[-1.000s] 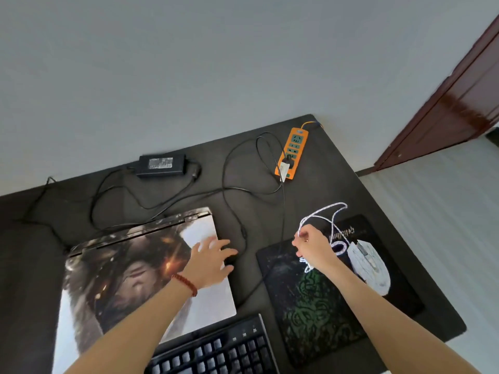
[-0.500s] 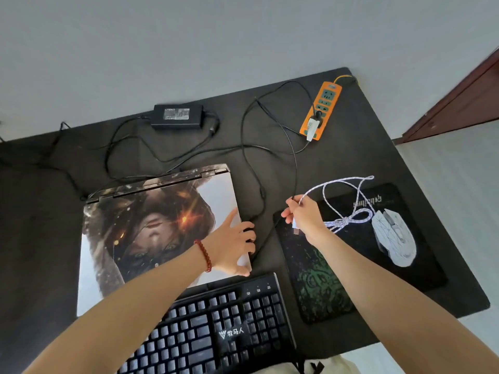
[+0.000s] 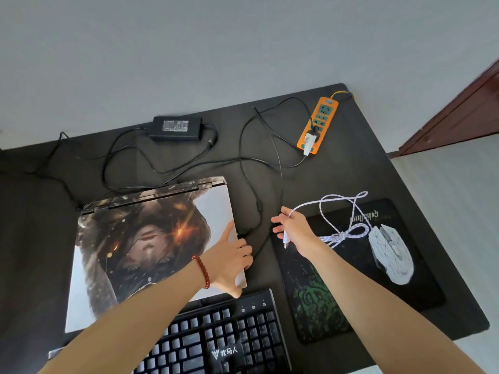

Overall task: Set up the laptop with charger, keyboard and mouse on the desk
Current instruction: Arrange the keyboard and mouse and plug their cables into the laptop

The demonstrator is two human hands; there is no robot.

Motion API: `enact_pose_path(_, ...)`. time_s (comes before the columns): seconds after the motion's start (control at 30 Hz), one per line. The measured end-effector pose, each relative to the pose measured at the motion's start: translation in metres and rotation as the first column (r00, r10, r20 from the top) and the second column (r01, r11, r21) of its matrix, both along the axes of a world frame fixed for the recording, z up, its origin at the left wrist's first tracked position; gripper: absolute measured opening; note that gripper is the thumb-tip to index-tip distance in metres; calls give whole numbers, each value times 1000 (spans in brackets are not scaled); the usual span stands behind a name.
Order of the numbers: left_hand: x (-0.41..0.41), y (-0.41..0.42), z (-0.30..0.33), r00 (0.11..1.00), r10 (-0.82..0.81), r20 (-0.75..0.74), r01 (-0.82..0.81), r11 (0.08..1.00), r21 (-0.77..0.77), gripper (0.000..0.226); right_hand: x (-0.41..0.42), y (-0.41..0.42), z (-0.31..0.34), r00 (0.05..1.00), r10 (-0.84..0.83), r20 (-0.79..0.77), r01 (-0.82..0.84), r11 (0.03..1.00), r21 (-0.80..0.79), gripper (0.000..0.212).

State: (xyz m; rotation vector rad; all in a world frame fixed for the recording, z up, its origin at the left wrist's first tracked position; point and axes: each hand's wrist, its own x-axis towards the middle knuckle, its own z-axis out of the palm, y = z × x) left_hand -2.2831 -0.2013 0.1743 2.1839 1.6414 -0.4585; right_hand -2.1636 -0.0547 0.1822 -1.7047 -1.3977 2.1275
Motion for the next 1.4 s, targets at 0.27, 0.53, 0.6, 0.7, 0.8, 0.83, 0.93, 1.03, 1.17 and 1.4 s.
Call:
enact_pose_path(0.27, -12, 0, 8, 978, 158, 133, -160, 987, 3, 40, 1, 0, 6, 995, 87, 57, -90, 995, 53, 37)
enact_pose_path(0.53, 19, -16, 25, 372, 696, 614, -819, 557, -136, 30, 23, -17, 42, 994, 103, 19, -105, 954, 280, 40)
enact_pose_path(0.6, 32, -17, 30, 305, 684, 663, -853, 505, -128, 36, 26, -28, 51, 996, 52, -76, -34, 975, 221, 22)
enact_pose_path(0.7, 40, -17, 38, 245, 655, 715, -896, 435, -91, 49, 28, -48, 61, 992, 58, -108, -37, 981, 193, 8)
enact_pose_path(0.8, 33, -17, 51, 101, 640, 762, -850, 454, -268, 48, 32, -64, 66, 991, 51, -123, -24, 977, 213, 17)
enact_pose_path(0.83, 30, -20, 54, 108, 628, 770, -811, 504, -297, 44, 33, -68, 66, 989, 38, -146, -9, 981, 194, 21)
enact_pose_path(0.93, 25, -33, 59, 228, 585, 778, -735, 628, -257, 25, 35, -81, 70, 967, 0, -253, 22, 996, 86, 27)
enact_pose_path(1.03, 21, -47, 54, 399, 558, 728, -691, 705, -162, 22, 33, -94, 78, 938, -110, -327, 81, 992, -100, 27)
enact_pose_path(1.17, 15, -63, 51, 312, 629, 712, -725, 642, -249, 20, 34, -107, 85, 974, 85, 211, -157, 921, 356, 47)
enact_pose_path(1.4, -5, -70, 53, 169, 669, 723, -692, 603, -396, 12, 27, -119, 79, 758, 354, 547, -567, -55, 822, 18)
